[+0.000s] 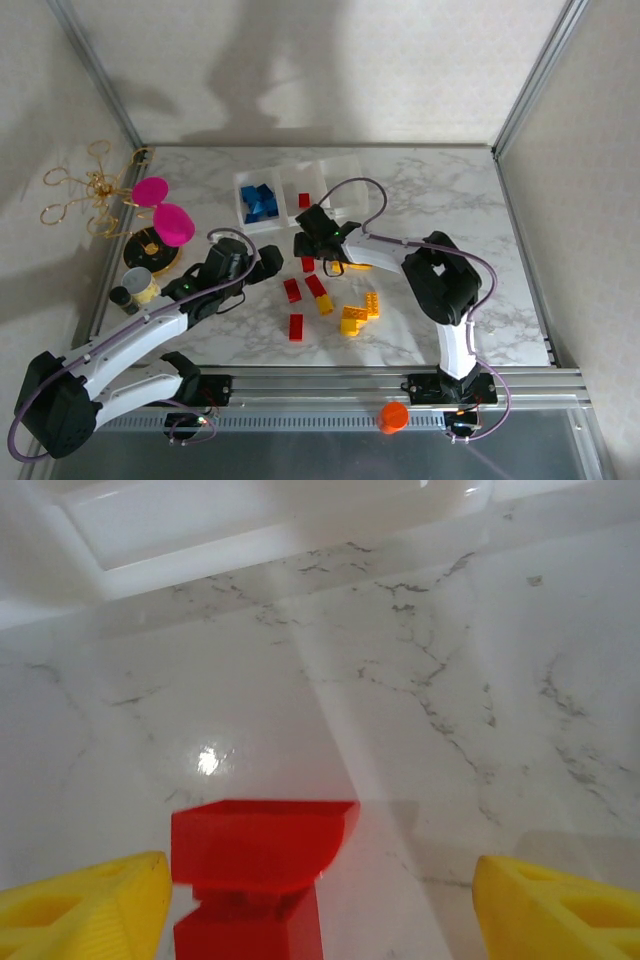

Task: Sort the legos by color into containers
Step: Pick up the lego from the center of the table.

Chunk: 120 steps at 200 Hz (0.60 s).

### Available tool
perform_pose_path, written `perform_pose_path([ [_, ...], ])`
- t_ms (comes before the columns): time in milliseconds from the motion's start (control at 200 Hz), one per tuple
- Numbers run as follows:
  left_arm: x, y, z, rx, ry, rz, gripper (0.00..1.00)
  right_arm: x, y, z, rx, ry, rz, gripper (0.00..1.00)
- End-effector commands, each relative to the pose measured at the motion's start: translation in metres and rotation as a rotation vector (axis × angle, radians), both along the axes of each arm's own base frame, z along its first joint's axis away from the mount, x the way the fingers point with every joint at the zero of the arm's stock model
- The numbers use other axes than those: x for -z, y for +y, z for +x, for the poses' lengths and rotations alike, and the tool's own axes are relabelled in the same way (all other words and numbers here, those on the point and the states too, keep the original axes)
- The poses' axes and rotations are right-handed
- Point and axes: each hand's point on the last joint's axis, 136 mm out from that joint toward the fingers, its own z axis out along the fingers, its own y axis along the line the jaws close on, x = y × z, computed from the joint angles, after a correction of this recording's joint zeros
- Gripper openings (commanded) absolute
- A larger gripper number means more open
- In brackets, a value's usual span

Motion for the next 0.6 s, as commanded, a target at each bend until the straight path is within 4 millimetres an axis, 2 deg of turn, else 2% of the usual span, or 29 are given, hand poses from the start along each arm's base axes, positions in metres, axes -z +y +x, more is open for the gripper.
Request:
perform_pose_path([
  [0, 0.008, 0.008, -0.003, -0.039, 0.011, 0.019, 1.00, -0.001, 0.009, 0.007, 0.030, -0.033, -0.012, 0.76],
  [215, 0.012, 0.013, -0.004, -0.058, 0.011, 0.031, 1.00, 0.016, 0.015, 0.009, 0.007, -0.028, -0.055, 0.68],
  [481, 0.013, 0.014, -0.001, -0.071, 0.007, 0.032, 1.00, 0.017, 0.029, 0.009, -0.048, -0.043, -0.082, 0.60],
  [596, 0.014, 0.015, -0.001, -0.074, 0.008, 0.043, 1.00, 0.021, 0.028, 0.013, -0.040, -0.043, -0.113, 0.58],
])
